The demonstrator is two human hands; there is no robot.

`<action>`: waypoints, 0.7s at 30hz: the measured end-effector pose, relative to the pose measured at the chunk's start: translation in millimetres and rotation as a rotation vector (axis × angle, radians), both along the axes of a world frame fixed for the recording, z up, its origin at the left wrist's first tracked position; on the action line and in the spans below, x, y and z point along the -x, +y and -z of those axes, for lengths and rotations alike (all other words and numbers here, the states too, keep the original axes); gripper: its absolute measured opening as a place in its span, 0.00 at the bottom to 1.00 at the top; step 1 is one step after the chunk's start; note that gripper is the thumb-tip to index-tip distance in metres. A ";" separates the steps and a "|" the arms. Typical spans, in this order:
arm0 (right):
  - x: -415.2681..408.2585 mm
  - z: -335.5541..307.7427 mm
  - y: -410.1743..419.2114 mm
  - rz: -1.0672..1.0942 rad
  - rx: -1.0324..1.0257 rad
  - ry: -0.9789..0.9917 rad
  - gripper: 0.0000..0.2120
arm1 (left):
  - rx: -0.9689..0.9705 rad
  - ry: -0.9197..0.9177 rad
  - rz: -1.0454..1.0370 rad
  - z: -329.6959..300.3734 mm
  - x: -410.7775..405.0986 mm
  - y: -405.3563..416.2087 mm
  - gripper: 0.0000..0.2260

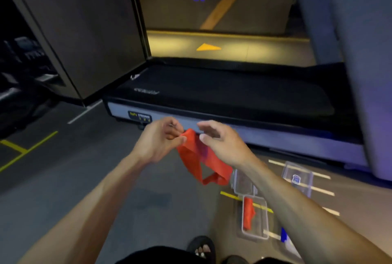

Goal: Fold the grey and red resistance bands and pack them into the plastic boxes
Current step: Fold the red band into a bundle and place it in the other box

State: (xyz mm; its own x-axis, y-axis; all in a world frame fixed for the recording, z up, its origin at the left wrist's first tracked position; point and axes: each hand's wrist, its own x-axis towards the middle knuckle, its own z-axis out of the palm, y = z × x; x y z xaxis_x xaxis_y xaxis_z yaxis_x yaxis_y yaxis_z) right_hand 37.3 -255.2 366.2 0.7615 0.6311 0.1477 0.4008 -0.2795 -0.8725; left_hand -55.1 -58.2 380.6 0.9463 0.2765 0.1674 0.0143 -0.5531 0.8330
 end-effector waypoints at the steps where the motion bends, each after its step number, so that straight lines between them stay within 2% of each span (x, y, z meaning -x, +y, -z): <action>1: 5.9 -14.0 -1.1 -0.001 -0.071 0.029 0.15 | -0.020 -0.008 0.066 -19.2 2.3 -8.6 0.09; 5: 33.2 -54.9 -11.0 0.023 -0.298 0.132 0.09 | -0.156 -0.086 0.219 -77.5 15.9 -40.0 0.10; 9: 60.3 -48.6 -18.2 0.055 -0.413 0.209 0.04 | -0.269 -0.122 0.179 -106.9 24.7 -57.6 0.12; 16: 80.7 -20.2 -12.4 0.064 -0.488 0.339 0.10 | -0.235 -0.175 0.063 -94.8 48.7 -61.1 0.12; 21: 87.1 -18.6 0.9 0.029 -0.449 0.310 0.06 | -0.078 -0.171 0.085 -67.3 61.4 -46.0 0.11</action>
State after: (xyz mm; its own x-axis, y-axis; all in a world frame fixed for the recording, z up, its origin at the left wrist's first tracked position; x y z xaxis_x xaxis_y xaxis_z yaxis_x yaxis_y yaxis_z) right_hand -49.8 -254.3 384.8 0.8286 0.5354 0.1637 0.1036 0.1407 -0.9846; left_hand -116.5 -104.2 447.9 0.9215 0.1765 0.3459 -0.1736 -0.6094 0.7736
